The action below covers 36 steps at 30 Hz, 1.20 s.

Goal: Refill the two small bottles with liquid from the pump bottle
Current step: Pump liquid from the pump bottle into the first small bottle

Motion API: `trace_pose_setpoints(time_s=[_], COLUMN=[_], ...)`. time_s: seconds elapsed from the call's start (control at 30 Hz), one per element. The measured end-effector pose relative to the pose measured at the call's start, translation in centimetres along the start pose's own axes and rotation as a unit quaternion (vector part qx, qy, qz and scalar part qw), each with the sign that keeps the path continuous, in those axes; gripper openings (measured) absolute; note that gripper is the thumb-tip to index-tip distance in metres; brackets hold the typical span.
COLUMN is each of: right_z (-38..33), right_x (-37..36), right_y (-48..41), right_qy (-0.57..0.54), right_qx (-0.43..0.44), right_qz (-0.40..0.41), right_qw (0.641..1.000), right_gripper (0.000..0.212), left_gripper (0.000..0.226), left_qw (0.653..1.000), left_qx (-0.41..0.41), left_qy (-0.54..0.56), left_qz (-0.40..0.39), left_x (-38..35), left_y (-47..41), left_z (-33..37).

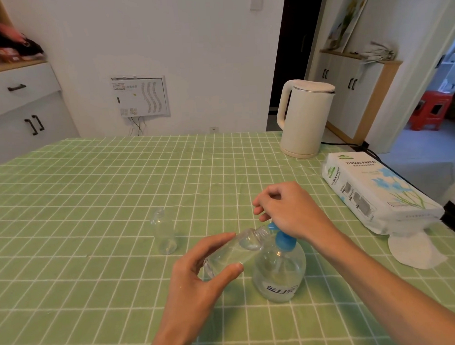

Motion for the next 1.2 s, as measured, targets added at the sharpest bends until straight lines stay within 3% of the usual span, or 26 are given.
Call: trace_pose_setpoints(time_s=[0.37,0.73,1.2], right_z=[0.8,-0.7,0.4], right_x=[-0.7,0.1,-0.6], right_y=[0.1,0.2,0.3], right_qy=[-0.026,0.044,0.000], right_qx=[-0.012,-0.013,-0.037], right_qz=[-0.003,-0.024,-0.006], right_qw=[1.000,0.999,0.999], right_gripper=[0.035,0.027,0.033], left_gripper=[0.045,0.045,0.044], left_qw=[1.000,1.000,1.000], left_qx=[0.002,-0.004,0.005], left_qy=[-0.002,0.013,0.018], left_qz=[0.001,0.001,-0.003], left_x=[0.0,0.0,-0.4], left_y=[0.1,-0.1,0.1], left_z=[-0.1,-0.1,0.3])
Point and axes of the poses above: each hand's wrist, its own y-axis away from the middle knuckle, its own x-axis out of the back of the hand, z = x × y, the point moved 2 cm from there along -y, towards the middle knuckle, and after that the axes turned 1 degree about y, right-handed, at the moved point
